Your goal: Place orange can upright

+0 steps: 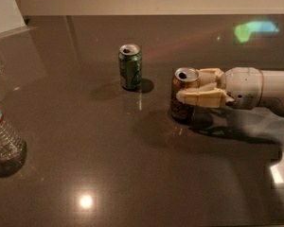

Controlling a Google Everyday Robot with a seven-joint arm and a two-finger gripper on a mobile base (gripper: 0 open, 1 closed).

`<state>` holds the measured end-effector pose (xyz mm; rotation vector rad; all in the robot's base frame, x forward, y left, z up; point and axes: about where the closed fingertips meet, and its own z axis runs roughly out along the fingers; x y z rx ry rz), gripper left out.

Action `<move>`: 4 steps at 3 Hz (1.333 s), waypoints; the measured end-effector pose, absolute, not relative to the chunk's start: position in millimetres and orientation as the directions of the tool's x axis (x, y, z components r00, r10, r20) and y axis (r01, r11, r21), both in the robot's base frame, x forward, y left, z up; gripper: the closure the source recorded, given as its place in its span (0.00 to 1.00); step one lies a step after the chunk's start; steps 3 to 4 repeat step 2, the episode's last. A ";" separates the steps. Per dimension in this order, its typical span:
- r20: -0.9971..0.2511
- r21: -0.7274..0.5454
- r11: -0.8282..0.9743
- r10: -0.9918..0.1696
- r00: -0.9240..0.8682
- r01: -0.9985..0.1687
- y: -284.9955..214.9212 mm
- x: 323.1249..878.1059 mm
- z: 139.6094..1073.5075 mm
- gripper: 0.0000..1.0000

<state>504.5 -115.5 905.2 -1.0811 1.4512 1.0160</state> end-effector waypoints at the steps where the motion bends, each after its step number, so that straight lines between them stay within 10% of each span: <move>1: -0.991 0.051 0.242 -0.110 -0.079 -0.969 -115.5 504.6 902.9 0.00; 4: -0.991 0.051 0.241 -0.110 -0.079 -0.969 -115.4 504.6 902.9 0.00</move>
Offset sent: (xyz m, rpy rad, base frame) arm 0.0002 -0.0001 -0.0022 0.0014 -0.0013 0.0000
